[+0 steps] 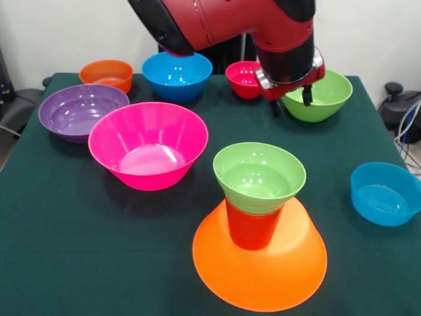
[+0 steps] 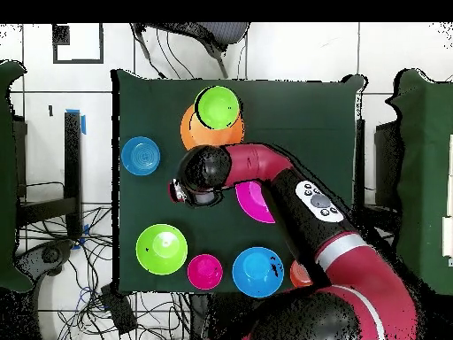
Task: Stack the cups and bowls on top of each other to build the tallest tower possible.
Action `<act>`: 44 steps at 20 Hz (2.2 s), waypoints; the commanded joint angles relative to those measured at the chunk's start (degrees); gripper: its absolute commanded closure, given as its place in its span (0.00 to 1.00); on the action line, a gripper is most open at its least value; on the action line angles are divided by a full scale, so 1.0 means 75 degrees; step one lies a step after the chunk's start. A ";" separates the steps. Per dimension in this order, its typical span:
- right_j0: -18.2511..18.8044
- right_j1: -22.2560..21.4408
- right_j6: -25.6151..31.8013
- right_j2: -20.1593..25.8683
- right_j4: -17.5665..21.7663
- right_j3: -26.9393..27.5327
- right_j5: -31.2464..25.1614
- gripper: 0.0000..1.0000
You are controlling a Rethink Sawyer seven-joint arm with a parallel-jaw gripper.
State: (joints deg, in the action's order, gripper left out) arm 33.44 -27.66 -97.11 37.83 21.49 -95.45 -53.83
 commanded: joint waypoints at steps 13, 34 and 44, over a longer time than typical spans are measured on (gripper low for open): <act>-0.0451 0.1056 0.0580 -0.0516 0.0349 0.0157 -0.1571 0.00; -0.0503 0.1237 0.0607 -0.0632 0.1156 0.0394 -0.0700 0.00; -0.0516 0.1727 0.0446 -0.0602 0.1460 0.0672 -0.0407 0.00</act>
State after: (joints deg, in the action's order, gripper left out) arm 31.02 -18.09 -97.11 36.00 27.75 -95.04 -63.31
